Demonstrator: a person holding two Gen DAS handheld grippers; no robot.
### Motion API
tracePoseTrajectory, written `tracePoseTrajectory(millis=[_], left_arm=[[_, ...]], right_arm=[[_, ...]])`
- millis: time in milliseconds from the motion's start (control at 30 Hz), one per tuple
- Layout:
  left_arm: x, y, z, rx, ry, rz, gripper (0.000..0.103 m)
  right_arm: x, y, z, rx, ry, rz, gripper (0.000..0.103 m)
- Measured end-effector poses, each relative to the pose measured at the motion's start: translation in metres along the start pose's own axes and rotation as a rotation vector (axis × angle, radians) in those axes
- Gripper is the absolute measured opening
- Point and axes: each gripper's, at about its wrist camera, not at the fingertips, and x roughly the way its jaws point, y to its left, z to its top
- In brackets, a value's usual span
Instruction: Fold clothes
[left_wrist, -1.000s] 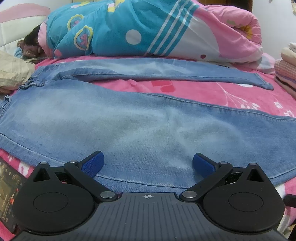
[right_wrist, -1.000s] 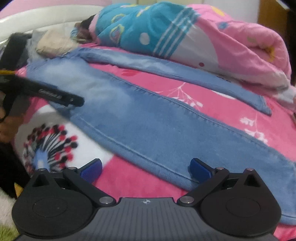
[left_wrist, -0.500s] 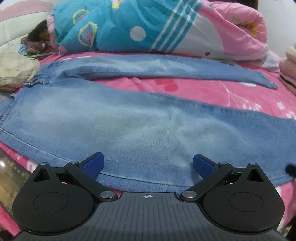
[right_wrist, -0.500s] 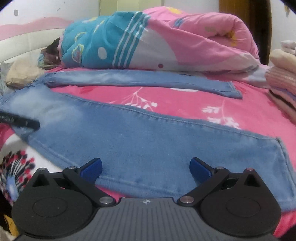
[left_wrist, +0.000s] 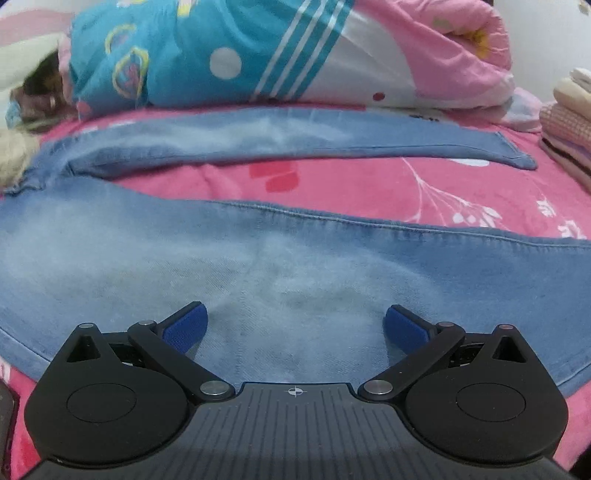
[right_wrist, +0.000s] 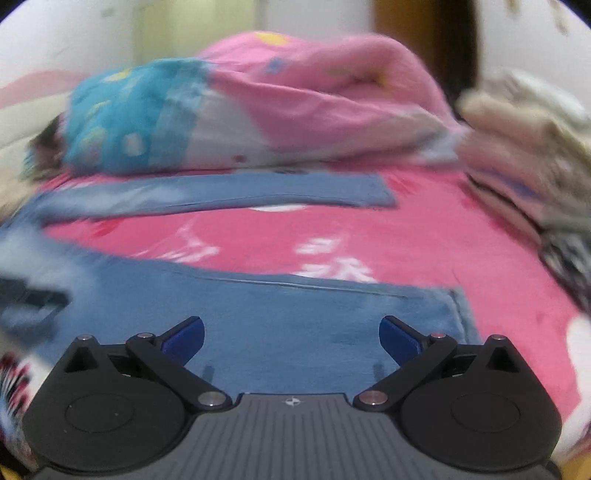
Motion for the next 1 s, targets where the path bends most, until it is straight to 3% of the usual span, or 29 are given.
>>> tracePoseTrajectory(millis=[67,300,400,500,633,700,833,900,1000], left_arm=[[-0.001,0.003,0.0,-0.001,0.004,-0.014,0.103],[0.0,0.004,0.0,0.004,0.006,-0.022,0.103],[0.0,0.005,-0.001,0.004,0.002,-0.024,0.103],[0.001,0.004,-0.001,0.003,0.003,-0.024,0.103],[0.0,0.004,-0.001,0.0,0.004,-0.024,0.103],[0.0,0.005,-0.001,-0.001,0.004,-0.025,0.103],[0.0,0.005,-0.002,-0.001,0.002,-0.026,0.103],[0.0,0.005,-0.002,-0.001,0.003,-0.027,0.103],[0.0,0.006,-0.002,-0.001,0.003,-0.029,0.103]], right_arm=[[0.012,-0.007,-0.008,0.032,0.051,-0.025,0.103],[-0.004,-0.002,-0.026,-0.011,0.048,-0.042,0.103],[-0.014,-0.006,-0.022,0.002,0.07,-0.029,0.102],[-0.017,-0.016,-0.009,0.049,0.039,-0.018,0.101],[0.0,-0.035,0.003,0.13,0.036,0.0,0.099],[0.008,-0.049,0.0,0.183,0.077,0.0,0.092],[-0.007,-0.062,-0.005,0.16,0.07,-0.054,0.086],[-0.014,-0.071,-0.004,0.192,0.071,-0.041,0.08],[-0.02,-0.072,0.004,0.21,0.045,-0.046,0.081]])
